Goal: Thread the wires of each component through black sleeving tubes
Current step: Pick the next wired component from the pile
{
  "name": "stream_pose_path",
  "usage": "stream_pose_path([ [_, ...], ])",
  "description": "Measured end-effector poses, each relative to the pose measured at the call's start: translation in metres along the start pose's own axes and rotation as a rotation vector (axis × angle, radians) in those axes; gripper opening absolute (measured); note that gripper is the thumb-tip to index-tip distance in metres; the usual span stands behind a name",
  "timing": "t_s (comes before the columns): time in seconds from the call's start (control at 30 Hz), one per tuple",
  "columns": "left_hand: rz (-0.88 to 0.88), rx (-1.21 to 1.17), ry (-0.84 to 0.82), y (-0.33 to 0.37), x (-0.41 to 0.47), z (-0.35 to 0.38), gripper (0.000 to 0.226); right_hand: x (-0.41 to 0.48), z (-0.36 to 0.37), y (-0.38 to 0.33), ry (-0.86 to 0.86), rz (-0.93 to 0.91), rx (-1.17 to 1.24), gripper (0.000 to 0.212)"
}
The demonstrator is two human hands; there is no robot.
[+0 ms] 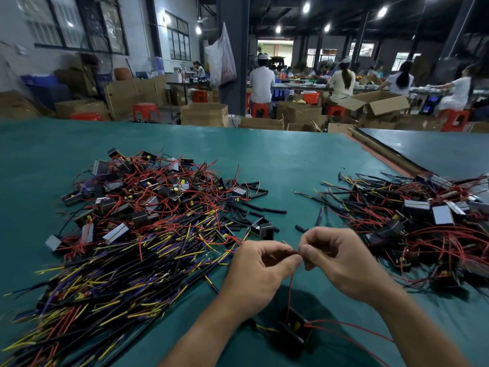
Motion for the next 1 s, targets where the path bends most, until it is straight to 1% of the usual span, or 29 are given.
stream_pose_path([
  [0.1, 0.009, -0.002, 0.022, -0.001, 0.000, -0.001, 0.011, 0.001, -0.002, 0.002, 0.003, 0.017, 0.057, 0.016],
  [0.17, 0.018, 0.020, 0.030, 0.000, -0.002, -0.001, 0.012, -0.002, -0.003, 0.001, 0.006, 0.072, 0.192, 0.009],
  [0.2, 0.010, 0.033, 0.041, -0.001, -0.002, -0.002, 0.011, -0.003, -0.004, -0.001, 0.030, 0.091, 0.275, 0.008],
  [0.23, -0.006, 0.041, 0.056, -0.003, -0.002, -0.002, 0.012, -0.001, -0.008, -0.004, 0.072, 0.105, 0.349, 0.013],
  [0.3, -0.052, 0.028, 0.071, -0.006, 0.000, 0.000, 0.018, 0.013, -0.014, -0.010, 0.167, 0.112, 0.370, 0.016],
  [0.37, -0.093, -0.008, 0.060, -0.008, 0.002, 0.001, 0.021, 0.041, -0.010, -0.013, 0.200, 0.157, 0.248, 0.024],
  [0.4, -0.105, -0.031, 0.059, -0.008, 0.003, 0.001, 0.020, 0.058, -0.002, -0.011, 0.171, 0.202, 0.163, 0.023],
  [0.5, -0.135, -0.122, 0.093, -0.008, 0.002, -0.003, 0.020, 0.105, 0.026, 0.005, 0.008, 0.323, -0.127, 0.017],
  [0.6, -0.175, -0.217, 0.144, -0.011, 0.002, -0.010, 0.024, 0.144, 0.051, 0.026, -0.103, 0.291, -0.464, 0.018],
  [0.67, -0.184, -0.213, 0.185, -0.013, 0.003, -0.016, 0.027, 0.163, 0.062, 0.035, -0.129, 0.256, -0.658, 0.018],
  [0.87, -0.182, -0.190, 0.241, -0.013, 0.002, -0.026, 0.027, 0.181, 0.092, 0.059, -0.183, 0.198, -0.923, 0.016],
  [1.0, -0.206, -0.208, 0.242, -0.016, 0.001, -0.028, 0.024, 0.184, 0.096, 0.067, -0.206, 0.206, -0.931, 0.018],
])
Point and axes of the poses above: each hand's wrist, its own x-axis towards the middle knuckle, its own z-axis out of the palm, y = z × x, the point moved 7 cm from there along x, towards the middle knuckle, and after that the axes turned 15 degrees about x, right-handed, at the moved point
